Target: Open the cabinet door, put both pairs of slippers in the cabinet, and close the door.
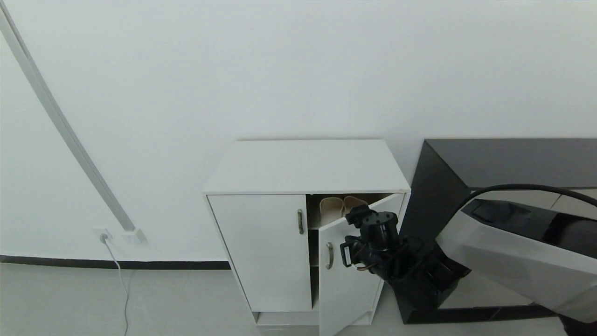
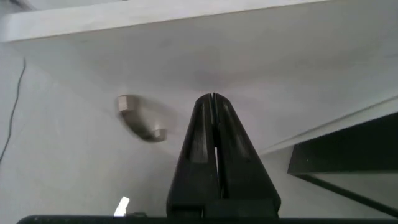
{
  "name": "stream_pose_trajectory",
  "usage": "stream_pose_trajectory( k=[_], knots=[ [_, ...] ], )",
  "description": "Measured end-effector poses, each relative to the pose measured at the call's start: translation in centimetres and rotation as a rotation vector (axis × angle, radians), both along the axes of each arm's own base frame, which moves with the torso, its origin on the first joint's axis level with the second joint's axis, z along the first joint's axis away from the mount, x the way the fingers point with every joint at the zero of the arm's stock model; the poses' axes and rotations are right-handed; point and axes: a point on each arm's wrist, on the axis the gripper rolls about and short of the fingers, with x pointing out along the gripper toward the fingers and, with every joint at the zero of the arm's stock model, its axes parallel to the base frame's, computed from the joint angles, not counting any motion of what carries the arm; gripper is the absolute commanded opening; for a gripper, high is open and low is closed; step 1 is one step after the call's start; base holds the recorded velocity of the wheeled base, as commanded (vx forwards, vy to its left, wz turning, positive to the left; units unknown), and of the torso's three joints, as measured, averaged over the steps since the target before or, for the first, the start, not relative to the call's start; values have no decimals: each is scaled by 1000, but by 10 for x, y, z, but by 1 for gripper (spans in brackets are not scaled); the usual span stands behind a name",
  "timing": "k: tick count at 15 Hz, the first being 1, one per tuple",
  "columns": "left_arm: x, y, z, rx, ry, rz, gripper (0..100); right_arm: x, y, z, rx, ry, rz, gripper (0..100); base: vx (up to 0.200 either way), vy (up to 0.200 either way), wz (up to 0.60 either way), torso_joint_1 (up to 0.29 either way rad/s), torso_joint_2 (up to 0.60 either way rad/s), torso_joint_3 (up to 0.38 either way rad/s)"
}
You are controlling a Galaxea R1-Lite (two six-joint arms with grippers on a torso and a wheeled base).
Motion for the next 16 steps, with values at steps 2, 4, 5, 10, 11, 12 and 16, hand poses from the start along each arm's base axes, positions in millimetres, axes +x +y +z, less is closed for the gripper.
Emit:
stream_pose_trajectory(
  k=[2, 4, 5, 10, 11, 12, 16],
  knots=[
    [0, 0, 0, -2, 0, 0, 0, 17, 1, -5, 14, -19, -20, 0, 0, 0, 0, 0, 0, 0],
    [0, 0, 0, -2, 0, 0, 0, 32, 1, -10, 23, -34, -39, 0, 0, 0, 0, 0, 0, 0],
    [0, 0, 0, -2, 0, 0, 0, 38, 2, -13, 24, -36, -45, 0, 0, 0, 0, 0, 0, 0],
    [0, 0, 0, -2, -1, 0, 0, 54, 6, -21, 20, -30, -57, 0, 0, 0, 0, 0, 0, 0],
    [0, 0, 0, -2, -1, 0, 0, 56, 7, -20, 22, -33, -58, 0, 0, 0, 0, 0, 0, 0],
    [0, 0, 0, -2, -1, 0, 0, 58, 6, -20, 19, -30, -61, 0, 0, 0, 0, 0, 0, 0],
    [0, 0, 0, -1, -1, 0, 0, 70, 6, -17, 16, -26, -74, 0, 0, 0, 0, 0, 0, 0]
  ],
)
